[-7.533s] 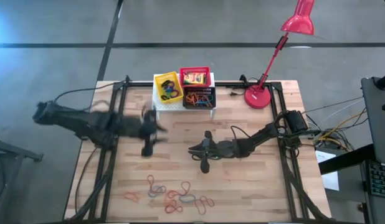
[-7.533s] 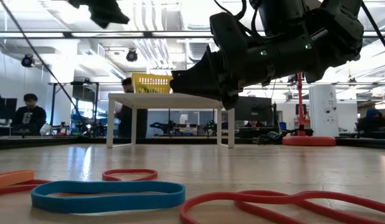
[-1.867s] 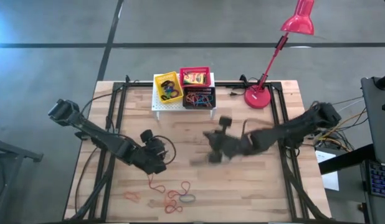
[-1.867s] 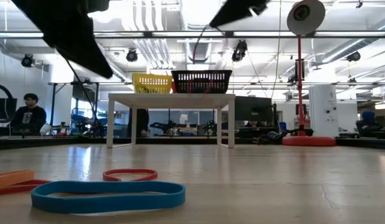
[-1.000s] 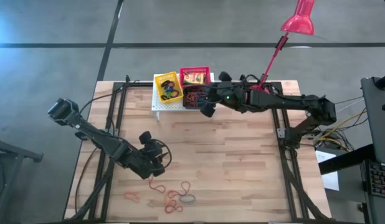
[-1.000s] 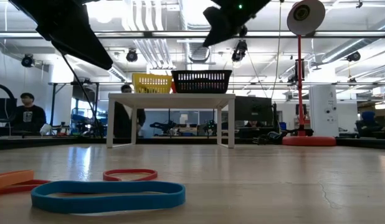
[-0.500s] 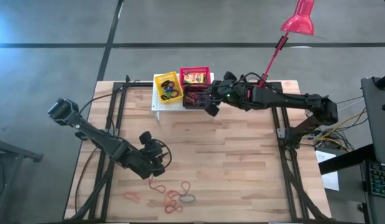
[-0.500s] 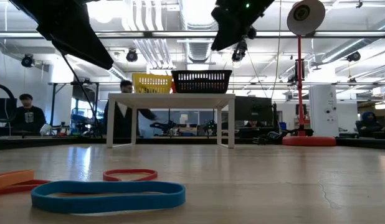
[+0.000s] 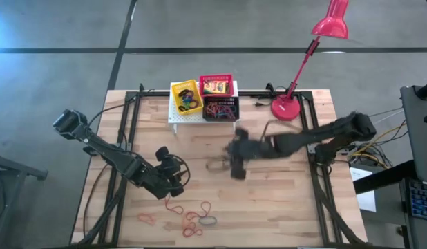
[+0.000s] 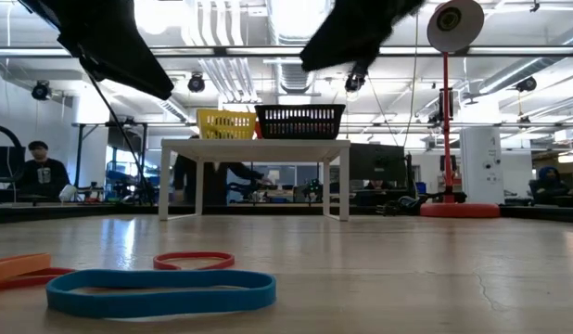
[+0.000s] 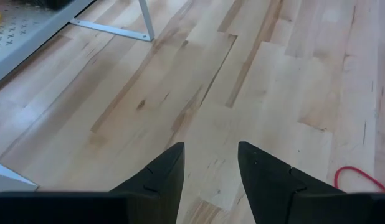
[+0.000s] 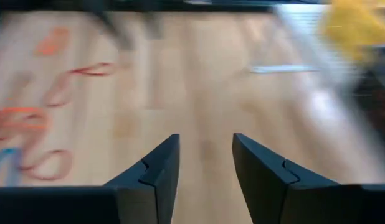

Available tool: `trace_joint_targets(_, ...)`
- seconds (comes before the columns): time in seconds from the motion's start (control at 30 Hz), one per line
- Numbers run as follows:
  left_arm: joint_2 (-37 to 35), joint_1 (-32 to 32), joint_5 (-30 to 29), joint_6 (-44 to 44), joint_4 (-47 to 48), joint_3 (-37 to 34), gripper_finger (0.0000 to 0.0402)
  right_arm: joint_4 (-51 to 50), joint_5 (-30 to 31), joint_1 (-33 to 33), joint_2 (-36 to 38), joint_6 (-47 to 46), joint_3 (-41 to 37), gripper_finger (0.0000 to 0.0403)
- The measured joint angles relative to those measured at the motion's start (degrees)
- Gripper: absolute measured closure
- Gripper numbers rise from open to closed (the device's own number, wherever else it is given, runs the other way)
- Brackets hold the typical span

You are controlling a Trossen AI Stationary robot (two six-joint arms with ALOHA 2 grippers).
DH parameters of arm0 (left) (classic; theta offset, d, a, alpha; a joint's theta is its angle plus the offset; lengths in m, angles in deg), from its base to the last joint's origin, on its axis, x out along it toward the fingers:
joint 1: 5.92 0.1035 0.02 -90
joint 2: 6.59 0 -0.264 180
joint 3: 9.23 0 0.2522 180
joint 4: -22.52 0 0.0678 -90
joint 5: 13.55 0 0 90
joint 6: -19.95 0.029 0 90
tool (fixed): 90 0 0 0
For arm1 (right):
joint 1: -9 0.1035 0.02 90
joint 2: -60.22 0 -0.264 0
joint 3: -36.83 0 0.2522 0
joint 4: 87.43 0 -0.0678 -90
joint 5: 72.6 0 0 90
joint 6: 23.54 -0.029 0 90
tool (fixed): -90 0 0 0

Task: Pick & Place Office Desk Supplies
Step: Put the red rubber band into the black bin on the shelf

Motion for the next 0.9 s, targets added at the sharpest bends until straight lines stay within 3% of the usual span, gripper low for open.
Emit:
trace_joint_targets(0.17,0.02,0.13,-0.05,0.42,-0.72,-0.02,0.0249,21.7,-3.3,6.28,-6.81,-4.17,-9.29,0.027)
trace_joint_targets(0.3,0.02,0.13,-0.26,0.42,-1.41,-0.02,0.0249,32.75,-14.4,6.13,-15.64,-7.64,-10.15,0.0264)
trace_joint_targets(0.47,0.02,0.13,-0.26,0.42,-2.12,-0.02,0.0249,33.25,-29.95,4.67,-27.18,-1.62,-2.09,0.0237)
trace_joint_targets(0.6,0.02,0.13,-0.24,0.42,-2.41,-0.02,0.0249,26.37,-40.66,4.06,-33.93,16.14,7.02,0.0223)
trace_joint_targets(0.77,0.02,0.13,-0.23,0.39,-2.46,-0.02,0.0249,4.85,-41.67,3.96,-38.84,38.53,19.23,0.023)
trace_joint_targets(0.9,0.02,0.13,-0.19,0.39,-2.33,-0.02,0.0249,-7.31,-39.21,3.71,-42.31,51.02,26.57,0.0251)
